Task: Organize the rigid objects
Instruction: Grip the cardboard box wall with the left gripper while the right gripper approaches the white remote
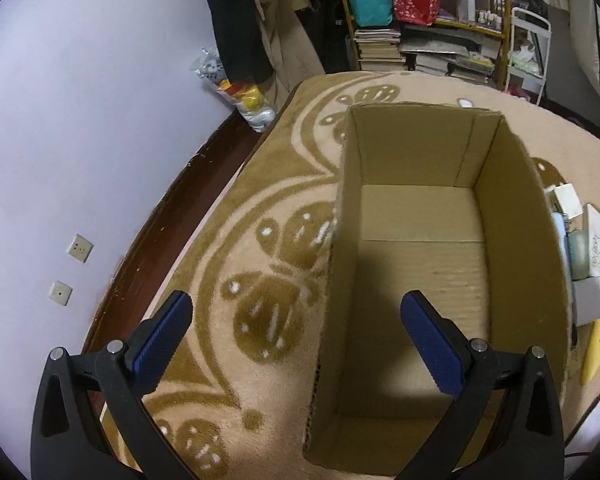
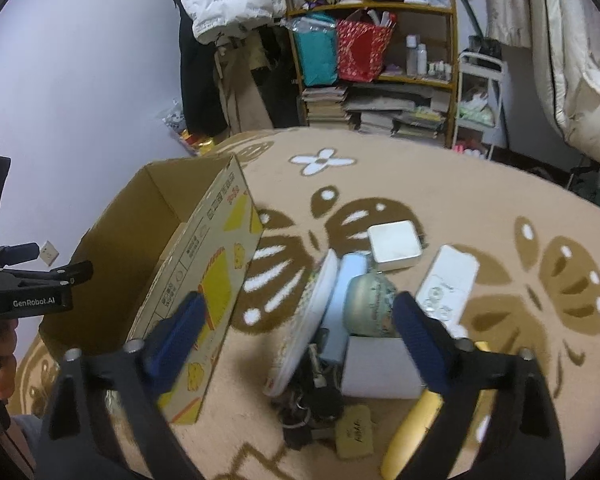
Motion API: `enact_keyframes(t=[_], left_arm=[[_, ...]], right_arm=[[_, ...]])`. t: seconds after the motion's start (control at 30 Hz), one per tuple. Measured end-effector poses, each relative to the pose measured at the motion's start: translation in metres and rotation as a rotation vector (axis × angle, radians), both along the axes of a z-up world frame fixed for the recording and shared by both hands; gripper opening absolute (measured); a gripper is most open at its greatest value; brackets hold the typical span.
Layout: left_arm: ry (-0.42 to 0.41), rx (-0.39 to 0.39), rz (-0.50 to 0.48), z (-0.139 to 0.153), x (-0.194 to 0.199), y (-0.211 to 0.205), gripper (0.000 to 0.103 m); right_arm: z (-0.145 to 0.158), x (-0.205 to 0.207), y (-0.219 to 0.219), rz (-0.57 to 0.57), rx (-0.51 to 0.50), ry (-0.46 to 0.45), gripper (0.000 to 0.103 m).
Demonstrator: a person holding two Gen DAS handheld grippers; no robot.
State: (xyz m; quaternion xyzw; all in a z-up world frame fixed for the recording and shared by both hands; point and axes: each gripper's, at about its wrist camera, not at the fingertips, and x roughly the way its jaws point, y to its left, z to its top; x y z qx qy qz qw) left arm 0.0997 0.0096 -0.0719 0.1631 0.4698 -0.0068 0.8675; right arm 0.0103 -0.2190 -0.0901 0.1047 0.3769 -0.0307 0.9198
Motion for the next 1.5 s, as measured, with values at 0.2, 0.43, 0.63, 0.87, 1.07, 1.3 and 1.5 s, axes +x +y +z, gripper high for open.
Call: enact_keyframes(t=[0.2, 0.43, 0.63, 0.87, 1.07, 1.3, 1.5], left_arm=[[0.042, 0.053, 0.034, -0.011, 0.008, 0.003, 0.103], [0.127, 0.062, 0.060, -0.027, 0.013, 0.009, 0.103], [0.130, 0.048, 0.052, -0.028, 0.012, 0.008, 0.103], [0.170, 0.066, 0.067, -0.036, 0.014, 0.010, 0.103], [0.213, 0.071, 0.079, -0.045, 0.016, 0.013, 0.099], [0.247, 0.085, 0.064, -0.054, 0.014, 0.009, 0.079], [0.283, 0.039, 0.022, -0.057, 0.010, 0.005, 0.042]], right_arm=[[-0.017, 0.016, 0.010, 0.057, 0.016, 0.051, 0.074], [-0.034, 0.028, 0.012, 0.027, 0.015, 0.100, 0.074], [-0.047, 0.037, 0.005, -0.002, 0.034, 0.140, 0.069], [-0.063, 0.049, 0.002, -0.020, 0.041, 0.200, 0.060], [-0.065, 0.054, 0.002, -0.032, 0.033, 0.203, 0.060], [-0.069, 0.056, 0.004, -0.017, 0.073, 0.186, 0.060], [-0.070, 0.055, 0.002, -0.027, 0.078, 0.187, 0.054]])
